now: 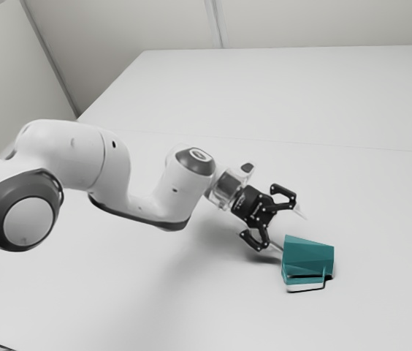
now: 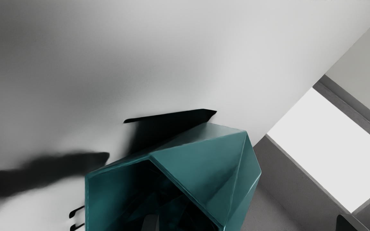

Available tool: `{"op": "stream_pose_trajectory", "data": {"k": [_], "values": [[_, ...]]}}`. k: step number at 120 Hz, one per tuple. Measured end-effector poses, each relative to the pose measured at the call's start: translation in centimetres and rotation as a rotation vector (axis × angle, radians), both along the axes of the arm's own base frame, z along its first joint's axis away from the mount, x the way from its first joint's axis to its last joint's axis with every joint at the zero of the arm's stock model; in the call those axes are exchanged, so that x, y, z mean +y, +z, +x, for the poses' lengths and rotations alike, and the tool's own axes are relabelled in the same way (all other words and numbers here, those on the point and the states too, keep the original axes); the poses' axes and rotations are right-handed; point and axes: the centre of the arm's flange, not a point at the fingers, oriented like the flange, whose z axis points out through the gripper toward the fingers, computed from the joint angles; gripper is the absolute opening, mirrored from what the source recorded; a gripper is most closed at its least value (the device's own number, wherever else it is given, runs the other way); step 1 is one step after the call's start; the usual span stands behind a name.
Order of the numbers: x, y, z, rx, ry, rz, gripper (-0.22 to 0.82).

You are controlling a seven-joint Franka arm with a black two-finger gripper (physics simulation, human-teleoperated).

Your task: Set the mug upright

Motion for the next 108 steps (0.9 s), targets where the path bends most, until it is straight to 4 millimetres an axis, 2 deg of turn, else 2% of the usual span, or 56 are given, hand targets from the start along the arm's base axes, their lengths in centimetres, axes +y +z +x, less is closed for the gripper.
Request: {"op": "stream_pose_trajectory", "data": {"k": [15,27,31,48,60,79,108], "values": [[-1.4,-0.8,-0.4,0.020,0.020,-0.017,0.60],[-1.9,-0.5,-0.2,0.010,0.027,-0.017,0.59],[-1.9,-0.4,0.0,0.004,0.028,-0.015,0.54],[-1.8,0.0,0.3,-0.023,0.015,0.017,0.17],[-1.8,0.7,0.8,-0.044,0.012,0.025,0.01],[-2.4,1.7,1.2,-0.065,0.003,0.034,-0.11],[-2.7,1.9,1.3,-0.073,-0.003,0.066,-0.16]]}}
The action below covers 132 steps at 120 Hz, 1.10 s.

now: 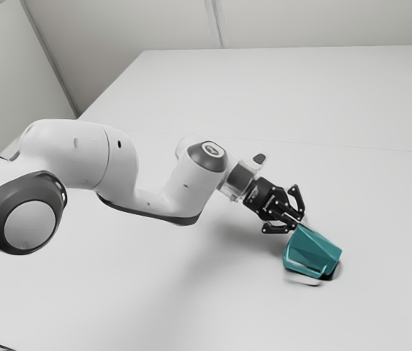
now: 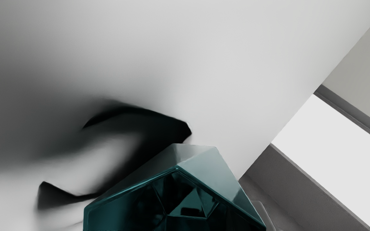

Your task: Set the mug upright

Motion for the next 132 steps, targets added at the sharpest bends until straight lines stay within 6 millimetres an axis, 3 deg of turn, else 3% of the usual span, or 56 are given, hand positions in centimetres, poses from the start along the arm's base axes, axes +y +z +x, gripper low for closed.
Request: {"op": "stream_pose_trajectory", "data": {"k": [8,32,48,61,93,132], "values": [[-0.3,1.1,-0.1,-0.040,-0.031,0.038,-0.17],[0.5,7.7,-0.2,-0.249,-0.173,0.240,-0.18],[2.6,10.9,-0.3,-0.364,-0.259,0.413,-0.18],[5.5,12.7,-0.5,-0.411,-0.282,0.531,-0.18],[11.2,15.8,-0.8,-0.476,-0.345,0.763,-0.18],[16.8,14.9,-3.3,-0.429,-0.386,0.869,-0.18]]}}
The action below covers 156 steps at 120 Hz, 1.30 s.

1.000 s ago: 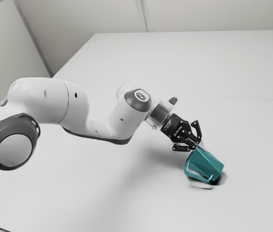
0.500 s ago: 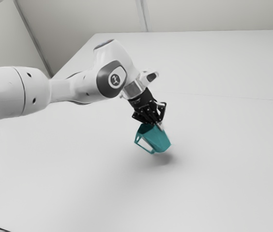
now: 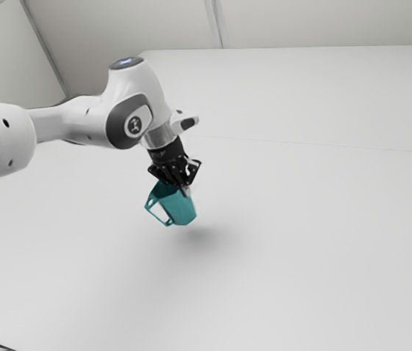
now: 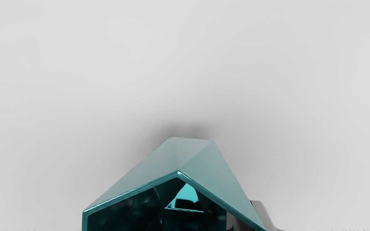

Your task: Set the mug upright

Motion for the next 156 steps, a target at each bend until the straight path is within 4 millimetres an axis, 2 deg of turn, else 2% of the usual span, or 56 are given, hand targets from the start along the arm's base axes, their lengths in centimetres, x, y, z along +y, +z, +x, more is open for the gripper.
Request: {"op": "stream_pose_trajectory", "data": {"k": [58,111,135,156], "values": [[3.0,-3.0,-1.7,0.051,-0.020,0.079,-0.18],[2.8,-6.6,-1.6,0.087,-0.040,0.094,-0.18],[3.3,-6.0,-1.5,0.076,-0.031,0.088,0.25],[3.3,-3.8,-1.8,0.038,-0.035,0.084,0.45]]}}
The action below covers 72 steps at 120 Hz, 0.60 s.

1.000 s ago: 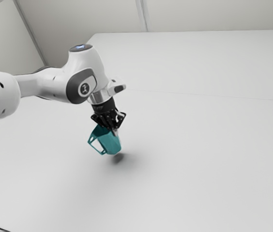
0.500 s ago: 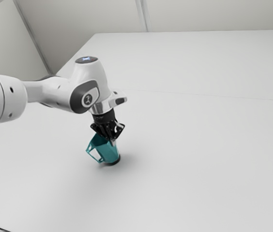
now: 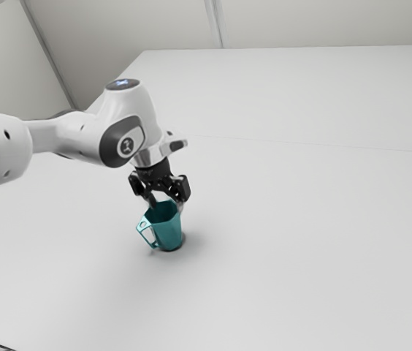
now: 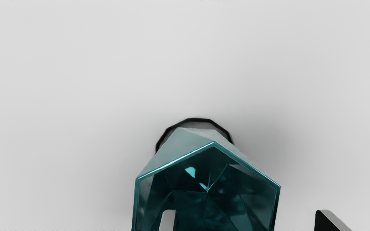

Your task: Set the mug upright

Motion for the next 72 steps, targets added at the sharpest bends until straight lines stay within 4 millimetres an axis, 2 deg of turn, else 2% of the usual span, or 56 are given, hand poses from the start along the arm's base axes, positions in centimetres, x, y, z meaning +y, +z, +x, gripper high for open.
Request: {"op": "stream_pose_trajectory", "data": {"k": [18,36,49,72], "values": [[-0.1,1.6,-0.2,-0.028,-0.004,-0.003,0.53],[-0.4,4.5,0.2,-0.075,-0.010,-0.011,0.57],[-0.3,8.5,1.5,-0.129,-0.024,-0.013,0.58],[1.1,15.8,2.9,-0.188,-0.032,0.007,0.60]]}}
